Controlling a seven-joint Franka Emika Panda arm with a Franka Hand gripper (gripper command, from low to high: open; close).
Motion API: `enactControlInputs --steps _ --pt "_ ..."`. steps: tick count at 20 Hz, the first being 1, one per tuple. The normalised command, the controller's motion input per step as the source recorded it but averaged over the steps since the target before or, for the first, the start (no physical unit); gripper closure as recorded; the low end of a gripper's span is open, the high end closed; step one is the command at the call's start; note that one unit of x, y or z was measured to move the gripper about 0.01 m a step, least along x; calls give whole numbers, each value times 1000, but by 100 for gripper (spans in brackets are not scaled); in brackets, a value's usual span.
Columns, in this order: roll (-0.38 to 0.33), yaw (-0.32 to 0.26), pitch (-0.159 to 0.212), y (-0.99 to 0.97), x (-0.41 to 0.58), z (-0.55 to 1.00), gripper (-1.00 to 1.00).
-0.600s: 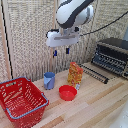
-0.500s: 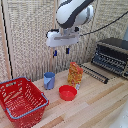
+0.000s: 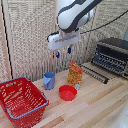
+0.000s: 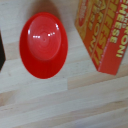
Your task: Kindly position your hand close to the oven tray's handle. Softly yet firmly grasp the handle using your hand. Slowly and with caution, draw the tray out until it is fully stretched out.
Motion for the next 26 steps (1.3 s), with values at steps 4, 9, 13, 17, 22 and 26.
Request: enactControlInputs --steps 4,9,13,17,22,26 --pt "-328 198 -54 -159 -160 0 -100" --pt "-332 177 -52 -217 -208 9 -100" --pt "-324 140 -69 -341 -291 31 -100" --pt "-289 107 -77 -507 -227 0 -100" --pt "-261 45 -68 -705 -79 -9 -100" --pt "-248 30 -63 -757 -19 -31 -100"
